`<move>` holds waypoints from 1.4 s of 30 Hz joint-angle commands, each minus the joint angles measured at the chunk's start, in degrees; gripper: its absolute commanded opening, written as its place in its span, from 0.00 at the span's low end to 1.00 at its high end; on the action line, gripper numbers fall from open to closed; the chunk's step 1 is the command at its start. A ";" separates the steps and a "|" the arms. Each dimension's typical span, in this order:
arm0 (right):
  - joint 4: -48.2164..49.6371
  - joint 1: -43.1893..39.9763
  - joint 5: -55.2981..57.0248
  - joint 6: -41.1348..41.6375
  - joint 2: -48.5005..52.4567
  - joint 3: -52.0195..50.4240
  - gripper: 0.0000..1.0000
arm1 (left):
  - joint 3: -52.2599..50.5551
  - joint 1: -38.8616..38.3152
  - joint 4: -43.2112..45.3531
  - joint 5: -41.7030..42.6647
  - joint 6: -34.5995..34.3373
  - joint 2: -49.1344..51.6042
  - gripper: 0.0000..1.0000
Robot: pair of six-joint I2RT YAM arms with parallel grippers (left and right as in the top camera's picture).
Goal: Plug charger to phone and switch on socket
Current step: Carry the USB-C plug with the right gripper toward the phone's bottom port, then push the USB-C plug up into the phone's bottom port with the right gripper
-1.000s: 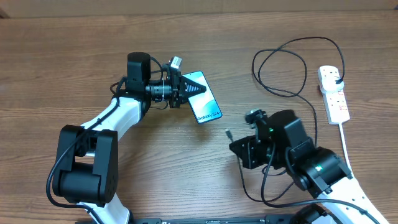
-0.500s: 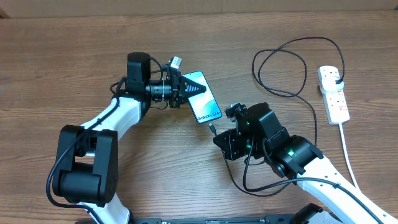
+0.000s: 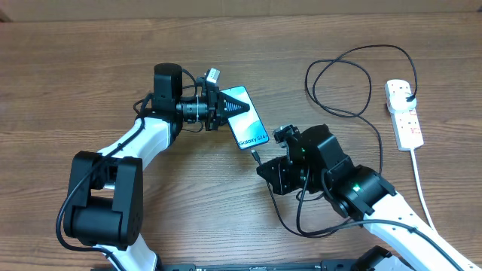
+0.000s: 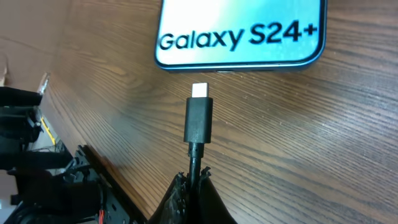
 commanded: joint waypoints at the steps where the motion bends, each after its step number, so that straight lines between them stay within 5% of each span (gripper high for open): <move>1: 0.35 0.37 1.14 0.48 -2.03 0.35 0.04 | 0.87 0.20 0.42 1.53 -0.17 -0.39 0.05; 42: 1.51 0.37 5.09 0.46 -2.01 0.35 0.04 | 0.87 0.17 0.39 4.92 -4.96 -0.39 0.04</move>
